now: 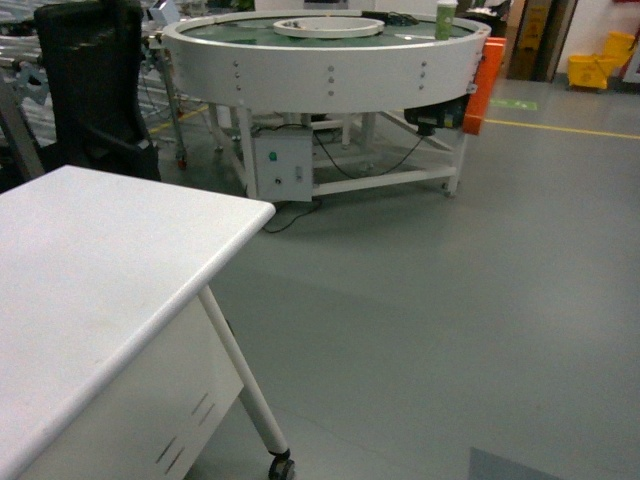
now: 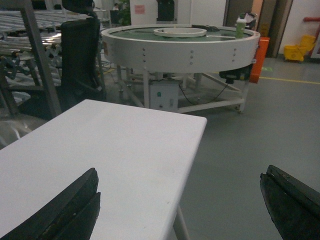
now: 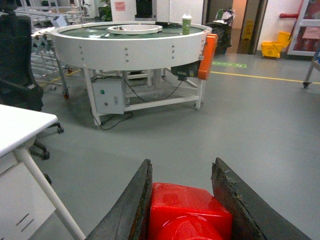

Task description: Pick red block from blue box to shelf

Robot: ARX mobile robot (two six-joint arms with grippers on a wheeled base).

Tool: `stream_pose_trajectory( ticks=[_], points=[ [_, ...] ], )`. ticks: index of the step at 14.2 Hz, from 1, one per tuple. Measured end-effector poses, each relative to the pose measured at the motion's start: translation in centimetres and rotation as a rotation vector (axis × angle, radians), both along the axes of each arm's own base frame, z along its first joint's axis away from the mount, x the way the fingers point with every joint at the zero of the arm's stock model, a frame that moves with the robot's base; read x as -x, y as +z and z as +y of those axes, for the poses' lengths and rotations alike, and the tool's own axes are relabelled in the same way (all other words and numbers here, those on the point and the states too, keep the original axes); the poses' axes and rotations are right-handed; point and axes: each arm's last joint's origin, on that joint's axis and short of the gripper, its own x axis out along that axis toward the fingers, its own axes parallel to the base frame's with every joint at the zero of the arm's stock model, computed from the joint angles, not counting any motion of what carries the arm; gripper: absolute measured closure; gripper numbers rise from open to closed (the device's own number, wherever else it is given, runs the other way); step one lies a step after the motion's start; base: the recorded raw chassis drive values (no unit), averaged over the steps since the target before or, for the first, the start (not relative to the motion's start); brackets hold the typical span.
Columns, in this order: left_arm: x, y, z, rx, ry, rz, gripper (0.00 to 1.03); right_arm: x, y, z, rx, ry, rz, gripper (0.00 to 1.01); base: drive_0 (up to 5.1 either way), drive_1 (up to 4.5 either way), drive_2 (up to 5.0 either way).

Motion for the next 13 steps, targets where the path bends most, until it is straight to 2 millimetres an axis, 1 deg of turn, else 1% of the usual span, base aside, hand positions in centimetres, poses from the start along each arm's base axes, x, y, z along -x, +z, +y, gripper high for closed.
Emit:
stream_pose_trajectory(
  ticks=[13],
  points=[
    [0.00,0.00,0.00,0.000,0.000,0.000,0.05,0.00,0.00,0.00,0.000,0.000,0.000,0.72,-1.6,-1.58,-1.6]
  ],
)
